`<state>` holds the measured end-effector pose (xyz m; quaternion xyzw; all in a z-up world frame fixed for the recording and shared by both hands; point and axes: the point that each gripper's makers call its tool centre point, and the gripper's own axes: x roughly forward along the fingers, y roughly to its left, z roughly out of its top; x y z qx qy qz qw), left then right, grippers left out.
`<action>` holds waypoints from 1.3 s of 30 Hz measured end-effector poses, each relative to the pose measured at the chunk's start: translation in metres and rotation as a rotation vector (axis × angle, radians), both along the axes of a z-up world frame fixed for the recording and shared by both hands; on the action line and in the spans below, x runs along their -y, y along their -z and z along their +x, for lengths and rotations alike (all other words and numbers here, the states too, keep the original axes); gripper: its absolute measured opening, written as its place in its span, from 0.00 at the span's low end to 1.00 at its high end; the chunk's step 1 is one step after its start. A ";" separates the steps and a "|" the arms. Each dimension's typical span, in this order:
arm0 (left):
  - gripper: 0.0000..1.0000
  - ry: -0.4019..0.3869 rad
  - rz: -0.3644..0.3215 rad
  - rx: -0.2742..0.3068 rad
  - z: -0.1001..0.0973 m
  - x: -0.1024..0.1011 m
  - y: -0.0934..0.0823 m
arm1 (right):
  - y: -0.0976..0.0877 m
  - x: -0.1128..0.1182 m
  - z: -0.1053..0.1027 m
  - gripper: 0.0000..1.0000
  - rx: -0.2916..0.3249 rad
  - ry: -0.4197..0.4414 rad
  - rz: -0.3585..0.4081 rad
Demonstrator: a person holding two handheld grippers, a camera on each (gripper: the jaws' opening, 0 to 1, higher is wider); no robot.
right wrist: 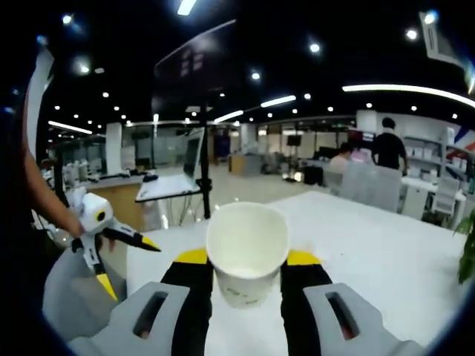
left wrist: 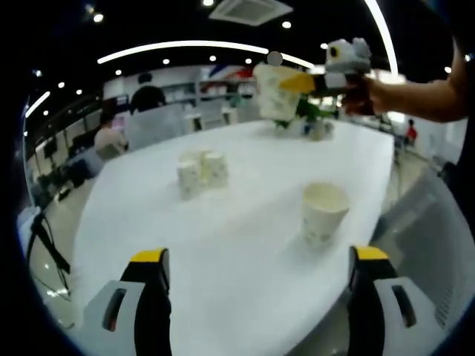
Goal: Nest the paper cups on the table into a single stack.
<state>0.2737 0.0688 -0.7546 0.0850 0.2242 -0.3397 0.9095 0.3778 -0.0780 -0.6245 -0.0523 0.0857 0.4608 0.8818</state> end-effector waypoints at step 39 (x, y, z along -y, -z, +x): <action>0.99 0.001 0.002 -0.006 0.000 0.001 0.001 | 0.003 -0.010 -0.077 0.34 0.058 -0.131 0.015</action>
